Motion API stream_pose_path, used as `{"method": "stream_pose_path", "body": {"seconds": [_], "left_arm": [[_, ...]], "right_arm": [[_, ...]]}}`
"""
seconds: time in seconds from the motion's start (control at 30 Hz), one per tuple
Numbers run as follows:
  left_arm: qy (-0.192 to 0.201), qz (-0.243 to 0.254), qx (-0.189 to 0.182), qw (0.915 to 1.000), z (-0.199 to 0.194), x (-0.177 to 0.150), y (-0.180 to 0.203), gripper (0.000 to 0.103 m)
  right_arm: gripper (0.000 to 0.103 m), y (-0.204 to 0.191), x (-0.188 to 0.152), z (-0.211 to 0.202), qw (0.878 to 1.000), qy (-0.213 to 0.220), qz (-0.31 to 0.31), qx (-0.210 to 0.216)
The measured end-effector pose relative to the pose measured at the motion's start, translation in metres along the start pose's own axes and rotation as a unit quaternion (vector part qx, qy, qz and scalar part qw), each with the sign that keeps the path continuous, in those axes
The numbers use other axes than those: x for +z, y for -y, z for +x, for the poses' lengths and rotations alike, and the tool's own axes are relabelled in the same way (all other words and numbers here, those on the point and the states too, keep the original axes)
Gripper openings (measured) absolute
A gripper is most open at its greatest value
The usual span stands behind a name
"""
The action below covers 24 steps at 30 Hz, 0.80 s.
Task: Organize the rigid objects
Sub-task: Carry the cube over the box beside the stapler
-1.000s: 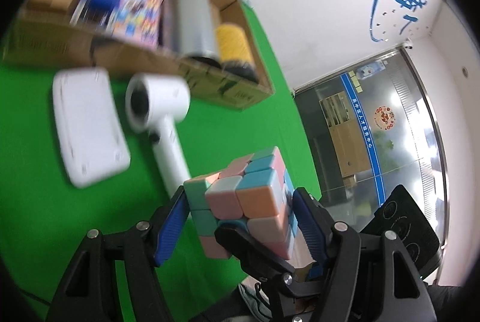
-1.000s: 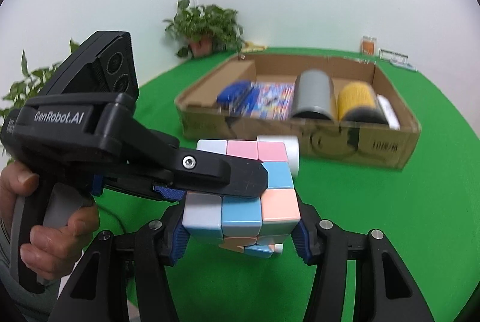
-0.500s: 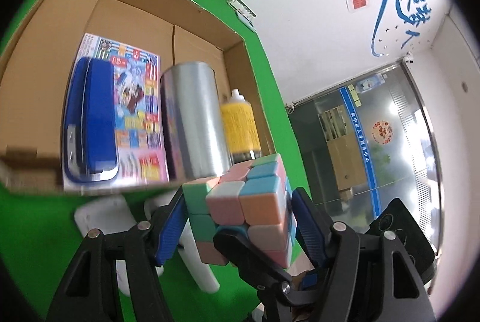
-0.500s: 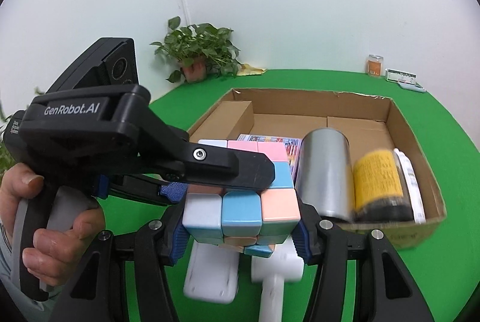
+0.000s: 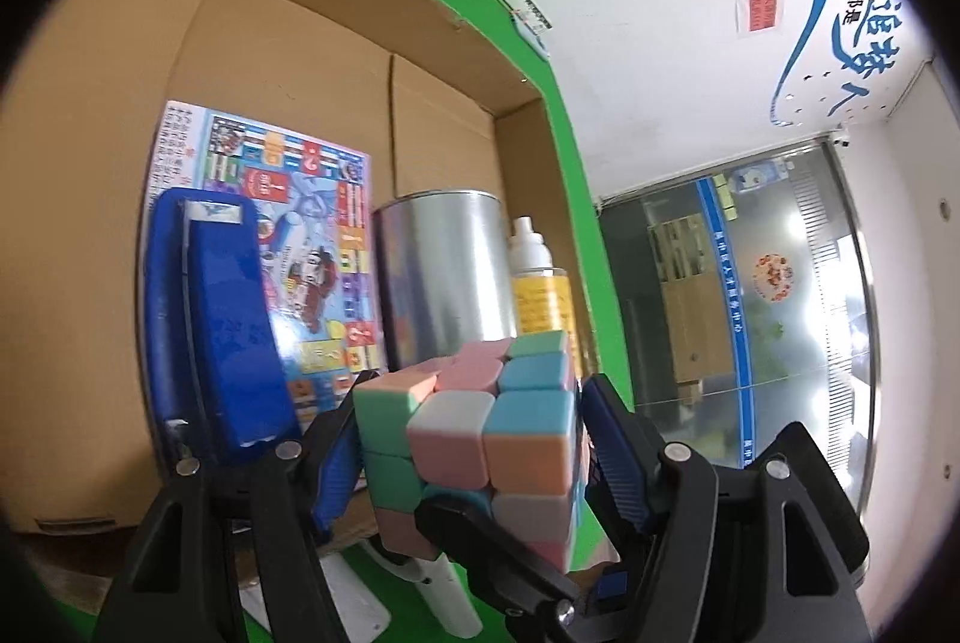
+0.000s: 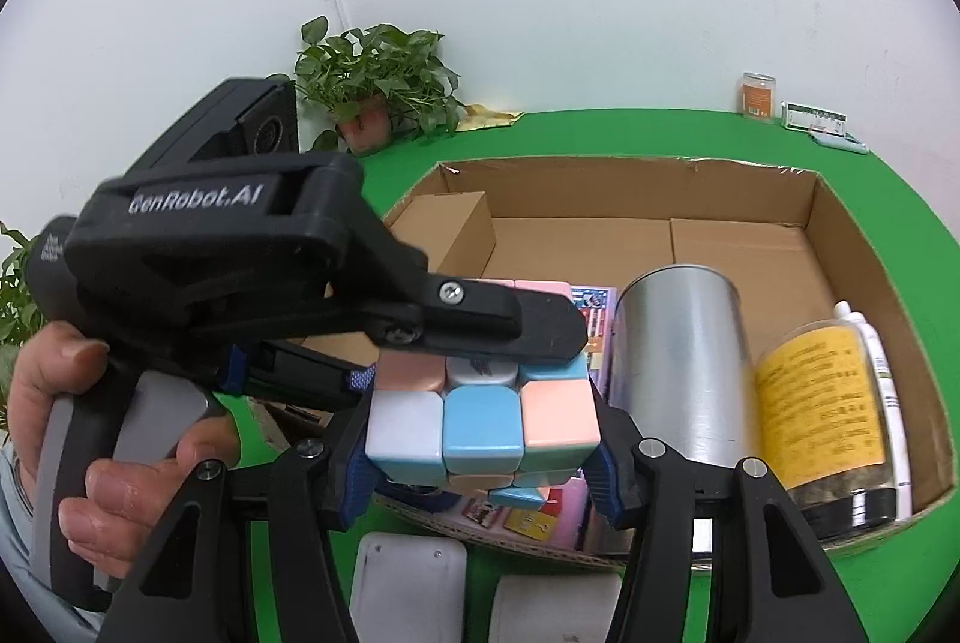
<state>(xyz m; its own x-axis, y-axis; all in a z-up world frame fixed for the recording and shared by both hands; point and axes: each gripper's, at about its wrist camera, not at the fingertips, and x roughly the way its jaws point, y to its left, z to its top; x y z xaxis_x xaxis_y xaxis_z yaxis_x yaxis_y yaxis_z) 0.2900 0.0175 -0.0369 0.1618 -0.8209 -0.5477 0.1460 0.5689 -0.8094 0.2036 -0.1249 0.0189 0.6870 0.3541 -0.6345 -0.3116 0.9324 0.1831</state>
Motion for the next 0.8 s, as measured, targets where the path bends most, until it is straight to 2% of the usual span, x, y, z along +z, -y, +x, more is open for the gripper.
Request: {"method": "stream_pose_path", "body": {"seconds": [0.13,0.37,0.47,0.53,0.6,0.63,0.67,0.7,0.73,0.8], "left_arm": [[0.007,0.012,0.008,0.9999,-0.005,-0.001,0.003,0.067],[0.065,0.026,0.076,0.9947,-0.027,-0.002,0.003,0.067],[0.071,0.059,0.098,0.9909,-0.031,-0.007,0.010,0.067],[0.070,0.072,0.102,0.9897,-0.032,-0.010,0.014,0.066],[0.067,0.083,0.108,0.9884,-0.031,-0.013,0.016,0.066],[0.065,0.085,0.110,0.9881,-0.030,-0.013,0.016,0.066],[0.062,0.084,0.116,0.9878,-0.029,-0.012,0.014,0.061],[0.059,0.080,0.117,0.9882,-0.028,-0.011,0.013,0.057],[0.056,0.073,0.118,0.9887,-0.027,-0.008,0.011,0.054],[0.060,0.068,0.117,0.9890,-0.026,-0.004,0.011,0.054]], "right_arm": [[0.054,-0.004,-0.005,0.001,1.000,0.006,-0.002,-0.011],[0.054,0.004,-0.024,0.009,0.998,-0.031,0.031,-0.035],[0.061,0.001,-0.025,0.010,0.998,-0.042,0.030,-0.032],[0.075,0.000,-0.027,0.007,0.998,-0.044,0.035,-0.011],[0.076,0.000,-0.030,-0.004,0.999,-0.024,0.032,0.005],[0.074,0.000,-0.031,-0.009,0.999,-0.018,0.030,0.006],[0.069,-0.001,-0.032,-0.012,1.000,-0.013,0.026,0.005],[0.057,-0.001,-0.032,-0.011,1.000,-0.016,0.021,0.005],[0.049,-0.002,-0.033,-0.008,1.000,-0.025,0.018,0.003],[0.042,0.000,-0.034,0.000,0.999,-0.044,0.023,0.002]]}}
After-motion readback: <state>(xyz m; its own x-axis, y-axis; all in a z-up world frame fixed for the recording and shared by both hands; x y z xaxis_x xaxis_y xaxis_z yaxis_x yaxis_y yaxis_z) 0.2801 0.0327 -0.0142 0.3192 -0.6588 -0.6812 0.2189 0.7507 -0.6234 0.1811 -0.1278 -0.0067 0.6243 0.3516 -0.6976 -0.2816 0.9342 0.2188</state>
